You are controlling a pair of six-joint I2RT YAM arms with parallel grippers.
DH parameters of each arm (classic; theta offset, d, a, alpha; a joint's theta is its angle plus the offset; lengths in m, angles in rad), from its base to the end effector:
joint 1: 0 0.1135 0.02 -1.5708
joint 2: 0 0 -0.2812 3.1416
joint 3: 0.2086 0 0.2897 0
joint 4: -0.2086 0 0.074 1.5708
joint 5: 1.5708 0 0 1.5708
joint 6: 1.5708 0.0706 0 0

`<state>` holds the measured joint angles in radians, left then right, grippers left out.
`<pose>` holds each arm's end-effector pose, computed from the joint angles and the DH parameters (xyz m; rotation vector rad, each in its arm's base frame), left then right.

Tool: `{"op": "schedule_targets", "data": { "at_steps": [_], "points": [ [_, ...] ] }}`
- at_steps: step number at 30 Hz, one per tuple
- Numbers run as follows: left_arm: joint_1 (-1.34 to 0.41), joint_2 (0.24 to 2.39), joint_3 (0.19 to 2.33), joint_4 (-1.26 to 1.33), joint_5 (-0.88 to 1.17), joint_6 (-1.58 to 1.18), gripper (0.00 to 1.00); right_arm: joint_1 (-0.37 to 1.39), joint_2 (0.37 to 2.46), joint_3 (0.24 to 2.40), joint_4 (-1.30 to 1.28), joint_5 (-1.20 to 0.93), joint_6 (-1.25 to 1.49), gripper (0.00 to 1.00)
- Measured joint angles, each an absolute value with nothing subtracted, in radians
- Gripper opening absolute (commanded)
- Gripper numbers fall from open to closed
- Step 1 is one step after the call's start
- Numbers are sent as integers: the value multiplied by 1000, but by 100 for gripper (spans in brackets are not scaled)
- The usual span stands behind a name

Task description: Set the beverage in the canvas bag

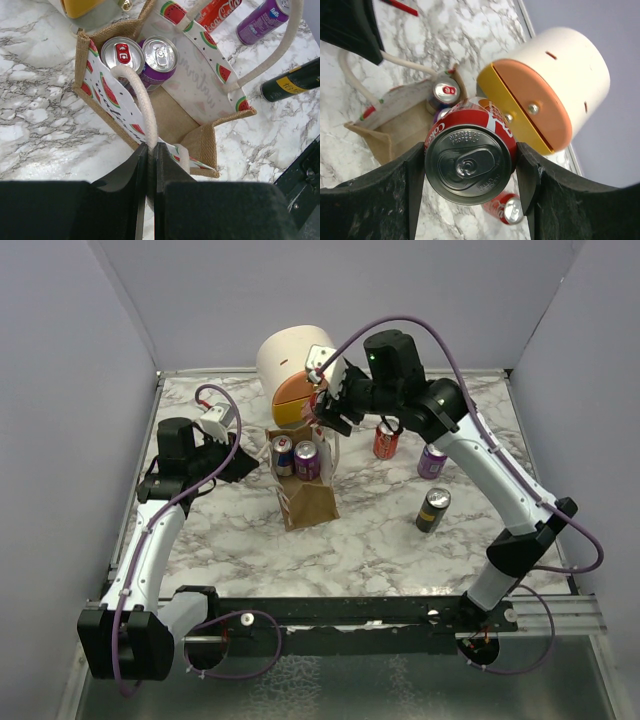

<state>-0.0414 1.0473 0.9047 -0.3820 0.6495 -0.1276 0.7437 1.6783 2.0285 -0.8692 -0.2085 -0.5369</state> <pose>0.2792 -0.0543 0.3109 0.3065 2.0465 -0.7803 0.2992 0.2951 0.4757 -1.3516 1.6016 0.3430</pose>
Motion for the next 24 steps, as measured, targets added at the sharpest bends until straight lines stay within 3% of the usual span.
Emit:
{"op": "schedule_targets", "data": {
  "at_steps": [10, 24],
  "points": [
    [-41, 1044, 892, -374, 649, -125, 0, 815, 1792, 2063, -871, -335, -500, 24],
    [-41, 1038, 885, -373, 649, -125, 0, 812, 1933, 1914, -859, -390, -450, 22]
  ]
}}
